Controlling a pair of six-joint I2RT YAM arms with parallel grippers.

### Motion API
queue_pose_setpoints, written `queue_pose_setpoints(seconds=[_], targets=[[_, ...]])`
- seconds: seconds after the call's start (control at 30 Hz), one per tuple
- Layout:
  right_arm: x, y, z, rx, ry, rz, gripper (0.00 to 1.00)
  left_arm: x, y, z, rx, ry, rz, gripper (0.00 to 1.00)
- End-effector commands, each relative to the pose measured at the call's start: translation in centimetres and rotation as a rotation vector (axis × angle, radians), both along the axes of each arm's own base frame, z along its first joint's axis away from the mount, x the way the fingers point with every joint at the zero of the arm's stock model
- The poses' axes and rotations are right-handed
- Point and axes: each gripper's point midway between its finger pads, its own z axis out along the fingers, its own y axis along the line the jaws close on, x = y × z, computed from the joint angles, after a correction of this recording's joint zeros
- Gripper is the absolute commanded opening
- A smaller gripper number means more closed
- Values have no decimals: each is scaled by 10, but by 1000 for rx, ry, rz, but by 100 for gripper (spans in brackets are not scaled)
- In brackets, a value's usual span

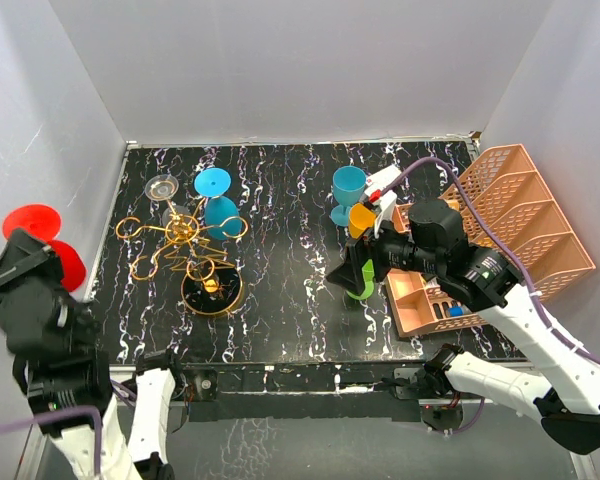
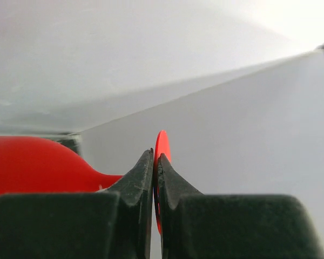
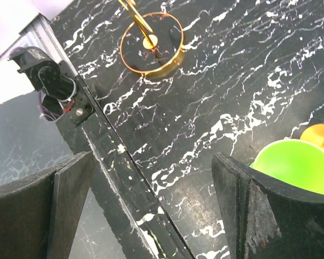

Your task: Take the wine glass off the wine glass rack

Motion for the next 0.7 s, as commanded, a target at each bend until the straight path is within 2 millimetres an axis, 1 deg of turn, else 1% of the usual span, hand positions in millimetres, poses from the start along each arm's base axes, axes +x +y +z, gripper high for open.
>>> queue_pose_setpoints(seconds=[0.0, 0.1, 0.17, 0.23, 0.27, 0.37, 0.4, 0.47, 0.53, 0.6, 0.67], targets=[[3, 15, 31, 130, -80, 34, 99, -5, -41, 86, 297, -231, -210, 0], [0, 23, 37, 200, -72, 59, 99, -5, -79, 127, 478, -319, -378, 0], [-4, 28, 44, 263, -73, 78, 99, -6, -108, 150, 572, -382, -514, 0], [-8, 33, 52, 337, -75, 100, 99, -1, -136, 163, 623, -454, -666, 0], [-10, 35, 56, 379, -73, 108, 99, -1, -151, 171, 619, -526, -753, 0], [-15, 39, 70, 473, -90, 128, 99, 7, -188, 175, 590, -670, -1022, 0], [-15, 39, 76, 499, -101, 127, 99, 12, -200, 173, 579, -695, -1126, 0], [-13, 37, 89, 548, -127, 112, 99, 14, -217, 172, 548, -740, -1278, 0], [-7, 35, 100, 593, -134, 69, 99, 13, -229, 171, 505, -780, -1404, 0], [6, 32, 107, 642, -115, -19, 99, 10, -235, 167, 454, -828, -1494, 0], [20, 30, 111, 695, -76, -108, 100, 5, -240, 164, 404, -876, -1577, 0]])
